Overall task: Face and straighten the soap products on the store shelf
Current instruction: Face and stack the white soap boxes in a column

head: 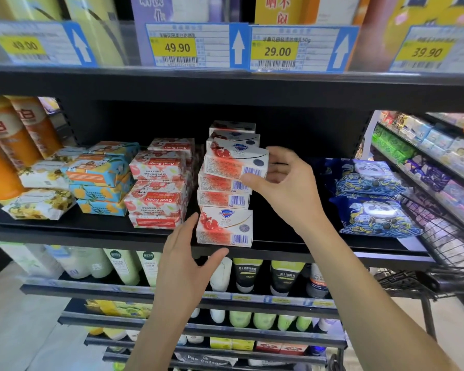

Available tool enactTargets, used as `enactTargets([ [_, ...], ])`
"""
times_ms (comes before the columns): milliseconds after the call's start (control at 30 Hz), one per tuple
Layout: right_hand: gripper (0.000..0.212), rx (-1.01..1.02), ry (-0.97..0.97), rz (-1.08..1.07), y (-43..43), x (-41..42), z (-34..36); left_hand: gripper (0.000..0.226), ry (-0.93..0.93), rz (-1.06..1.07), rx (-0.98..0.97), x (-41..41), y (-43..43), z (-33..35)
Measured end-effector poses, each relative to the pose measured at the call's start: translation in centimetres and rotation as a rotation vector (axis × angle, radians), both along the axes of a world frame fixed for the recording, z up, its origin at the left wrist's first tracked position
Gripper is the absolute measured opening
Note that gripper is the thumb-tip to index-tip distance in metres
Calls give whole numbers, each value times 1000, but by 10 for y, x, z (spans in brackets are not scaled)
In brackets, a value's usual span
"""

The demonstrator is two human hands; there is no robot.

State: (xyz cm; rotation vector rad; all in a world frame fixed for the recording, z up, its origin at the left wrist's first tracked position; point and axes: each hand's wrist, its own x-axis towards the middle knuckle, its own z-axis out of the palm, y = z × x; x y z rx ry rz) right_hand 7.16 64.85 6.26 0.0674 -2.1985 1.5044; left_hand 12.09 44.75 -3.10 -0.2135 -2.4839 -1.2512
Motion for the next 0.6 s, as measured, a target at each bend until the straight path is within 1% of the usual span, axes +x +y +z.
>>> enactTargets([
  [100, 63, -32, 11, -34, 9, 12, -2, 90, -60, -36, 76, -5, 3, 11],
  [233, 54, -94, -5, -75, 28, 27, -8, 87, -93, -42, 107, -9, 7, 17],
  [400, 58, -145, -50, -131, 50, 46, -20, 91, -140, -65, 55, -11, 10, 17],
  [533, 57, -76, -100, -181, 66, 57, -26, 89, -166, -72, 63, -16, 7, 19],
  [600, 55, -2, -136, -214, 71, 59, -29, 90, -179, -93, 122, -17, 5, 20],
])
